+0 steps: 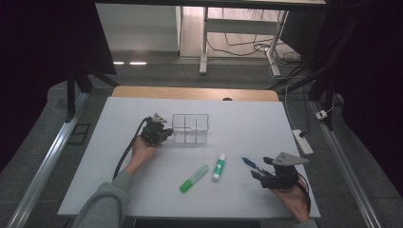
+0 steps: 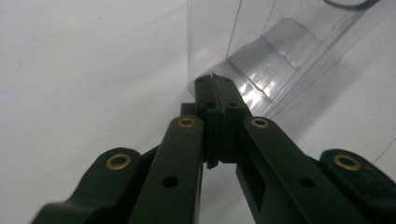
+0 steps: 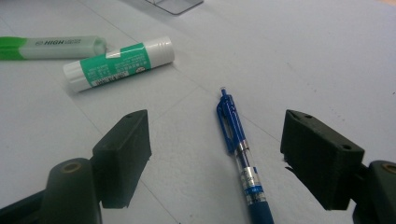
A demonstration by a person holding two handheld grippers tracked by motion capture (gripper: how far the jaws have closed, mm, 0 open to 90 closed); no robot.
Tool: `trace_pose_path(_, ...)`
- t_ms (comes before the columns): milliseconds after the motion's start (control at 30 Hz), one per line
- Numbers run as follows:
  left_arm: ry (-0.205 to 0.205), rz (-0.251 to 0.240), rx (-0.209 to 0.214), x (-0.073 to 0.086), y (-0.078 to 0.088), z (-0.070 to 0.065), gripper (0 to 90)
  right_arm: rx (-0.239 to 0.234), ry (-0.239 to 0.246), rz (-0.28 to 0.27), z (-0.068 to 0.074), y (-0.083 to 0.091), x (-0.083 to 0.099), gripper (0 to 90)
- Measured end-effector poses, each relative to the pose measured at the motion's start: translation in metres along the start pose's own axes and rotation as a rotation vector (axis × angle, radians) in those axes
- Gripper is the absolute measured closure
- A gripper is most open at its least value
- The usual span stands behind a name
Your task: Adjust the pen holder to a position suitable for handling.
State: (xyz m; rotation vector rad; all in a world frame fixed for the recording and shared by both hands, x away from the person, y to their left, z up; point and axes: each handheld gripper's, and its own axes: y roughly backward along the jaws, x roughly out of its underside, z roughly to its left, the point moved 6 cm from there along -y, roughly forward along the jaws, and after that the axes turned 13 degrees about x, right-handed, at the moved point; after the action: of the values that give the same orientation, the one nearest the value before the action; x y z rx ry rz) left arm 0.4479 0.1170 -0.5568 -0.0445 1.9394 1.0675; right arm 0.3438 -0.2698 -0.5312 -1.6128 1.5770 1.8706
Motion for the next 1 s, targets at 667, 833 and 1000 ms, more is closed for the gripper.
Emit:
trace_pose_path(667,-0.007,0.003,0.037,-0.013,-0.019,-0.013,88.4,-0.01,-0.003,0.004,0.001,-0.001,0.001,24.0)
trace_pose_path(833,-0.019,0.007,0.037,-0.015,-0.022,-0.015,88.4,-0.012,-0.003,0.005,0.001,-0.002,0.001,24.0)
trace_pose_path(1000,-0.019,-0.001,0.031,-0.015,-0.02,-0.014,88.4,-0.013,0.001,0.009,0.001,-0.001,0.001,24.0)
